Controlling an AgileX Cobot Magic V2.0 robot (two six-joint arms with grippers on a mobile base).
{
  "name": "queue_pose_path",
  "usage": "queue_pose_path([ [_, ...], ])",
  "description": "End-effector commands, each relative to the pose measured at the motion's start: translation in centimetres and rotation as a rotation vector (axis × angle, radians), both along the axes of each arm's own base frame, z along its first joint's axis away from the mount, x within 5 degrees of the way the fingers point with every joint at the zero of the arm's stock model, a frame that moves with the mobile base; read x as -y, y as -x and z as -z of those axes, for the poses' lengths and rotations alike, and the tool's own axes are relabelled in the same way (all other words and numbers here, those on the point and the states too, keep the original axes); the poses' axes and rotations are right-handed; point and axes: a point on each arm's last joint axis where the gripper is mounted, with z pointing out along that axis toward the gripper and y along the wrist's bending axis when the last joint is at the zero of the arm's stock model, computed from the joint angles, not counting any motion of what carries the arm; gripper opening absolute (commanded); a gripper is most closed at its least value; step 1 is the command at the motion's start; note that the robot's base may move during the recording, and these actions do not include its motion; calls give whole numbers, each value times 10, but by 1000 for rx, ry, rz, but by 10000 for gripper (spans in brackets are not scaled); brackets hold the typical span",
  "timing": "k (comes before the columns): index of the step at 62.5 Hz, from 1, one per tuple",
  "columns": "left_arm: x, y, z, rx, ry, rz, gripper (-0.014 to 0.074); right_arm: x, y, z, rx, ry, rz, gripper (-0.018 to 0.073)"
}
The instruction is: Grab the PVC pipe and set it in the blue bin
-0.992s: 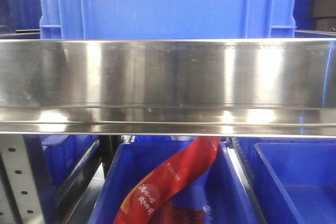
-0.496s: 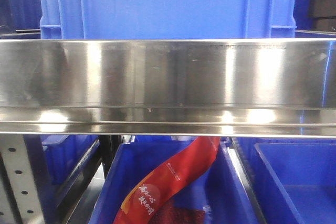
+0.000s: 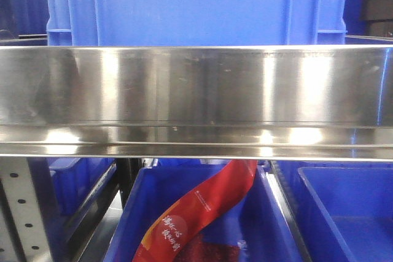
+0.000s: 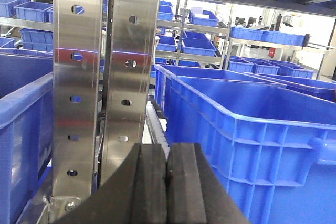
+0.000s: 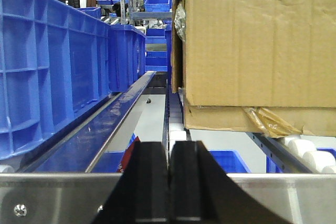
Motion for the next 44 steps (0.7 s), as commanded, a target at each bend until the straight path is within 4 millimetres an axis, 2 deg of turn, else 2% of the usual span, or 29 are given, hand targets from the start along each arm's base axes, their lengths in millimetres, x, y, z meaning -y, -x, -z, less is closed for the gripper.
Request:
queue_pose_path([
  [1,-1,1,-2,27,3,-7,-111,0,0,-1,17,13,-2,-168],
  [44,-1,1,-2,27,3,-7,-111,0,0,-1,17,13,-2,-168],
])
